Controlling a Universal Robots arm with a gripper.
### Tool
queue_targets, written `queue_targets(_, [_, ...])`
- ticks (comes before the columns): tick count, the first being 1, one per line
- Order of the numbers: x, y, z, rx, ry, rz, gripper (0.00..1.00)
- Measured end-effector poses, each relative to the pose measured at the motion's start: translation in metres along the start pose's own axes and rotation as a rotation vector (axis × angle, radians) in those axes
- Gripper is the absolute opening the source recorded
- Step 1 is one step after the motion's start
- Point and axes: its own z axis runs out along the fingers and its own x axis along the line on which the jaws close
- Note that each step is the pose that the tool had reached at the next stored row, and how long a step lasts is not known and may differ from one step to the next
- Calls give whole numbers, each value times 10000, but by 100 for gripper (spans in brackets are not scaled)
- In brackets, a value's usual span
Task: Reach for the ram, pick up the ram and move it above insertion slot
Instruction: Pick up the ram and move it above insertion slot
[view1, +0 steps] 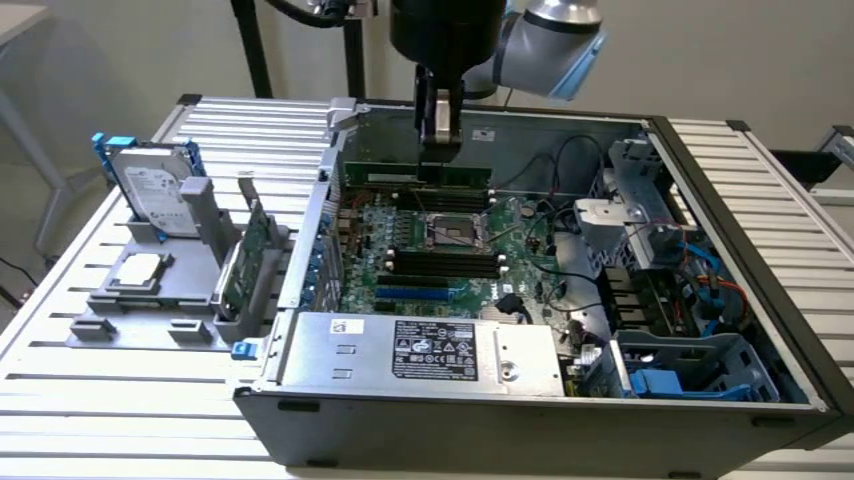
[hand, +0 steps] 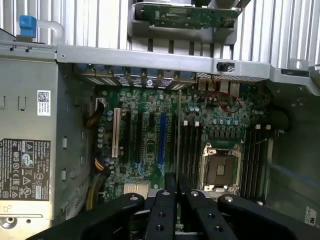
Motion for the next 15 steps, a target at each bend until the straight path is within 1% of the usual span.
queue_targets(8, [-293,-200,91,-4,87,2,13])
queue_targets(15, [-551,-339,150,-7,162,3,13])
